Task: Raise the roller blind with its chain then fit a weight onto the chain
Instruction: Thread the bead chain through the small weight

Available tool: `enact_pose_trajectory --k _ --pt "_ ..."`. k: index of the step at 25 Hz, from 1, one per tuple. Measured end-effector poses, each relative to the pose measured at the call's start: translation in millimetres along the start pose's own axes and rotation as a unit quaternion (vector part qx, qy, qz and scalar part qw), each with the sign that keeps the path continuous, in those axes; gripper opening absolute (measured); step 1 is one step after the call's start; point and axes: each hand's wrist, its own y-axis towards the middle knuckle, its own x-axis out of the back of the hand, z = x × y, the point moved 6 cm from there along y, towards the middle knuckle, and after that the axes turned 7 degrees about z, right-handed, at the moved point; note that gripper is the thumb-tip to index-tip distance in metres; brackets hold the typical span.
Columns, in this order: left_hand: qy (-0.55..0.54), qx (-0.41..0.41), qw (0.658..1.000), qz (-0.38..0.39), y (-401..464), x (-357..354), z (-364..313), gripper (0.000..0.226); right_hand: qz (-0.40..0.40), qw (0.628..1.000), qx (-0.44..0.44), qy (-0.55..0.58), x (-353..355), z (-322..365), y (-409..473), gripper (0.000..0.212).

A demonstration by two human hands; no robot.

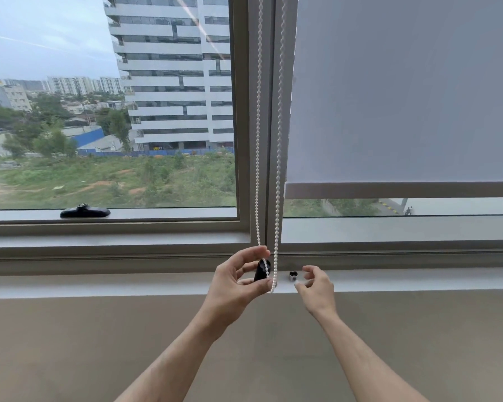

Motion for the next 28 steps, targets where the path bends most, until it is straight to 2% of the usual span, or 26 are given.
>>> enact_pose_trajectory --k 3,6,12,18,22,25,28 --pt "0.009 0.004 1.0 -0.003 -1 3 3 0.056 0.041 0.997 -0.004 -0.067 -15 -6 20 0.047" --pt "0.015 0.005 1.0 -0.001 0 5 1 0.057 0.068 0.992 -0.02 -0.109 -27 -13 32 0.051" --pt "0.027 0.013 1.0 0.003 -1 8 4 0.054 0.098 0.979 -0.01 -0.178 -41 -24 51 0.04" --pt "0.021 0.013 1.0 0.001 -2 13 3 0.054 0.076 0.973 0.007 -0.219 -41 -26 54 0.029" --pt "0.019 0.013 1.0 0.001 -3 13 2 0.052 0.058 0.982 0.009 -0.178 -38 -27 51 0.022" --pt "0.017 0.009 1.0 0.006 -2 13 1 0.052 0.025 0.999 0.009 -0.041 -33 -11 40 0.009" --pt "0.01 0.005 1.0 0.007 -2 13 1 0.052 0.018 0.997 0.05 0.063 -29 19 24 0.009"
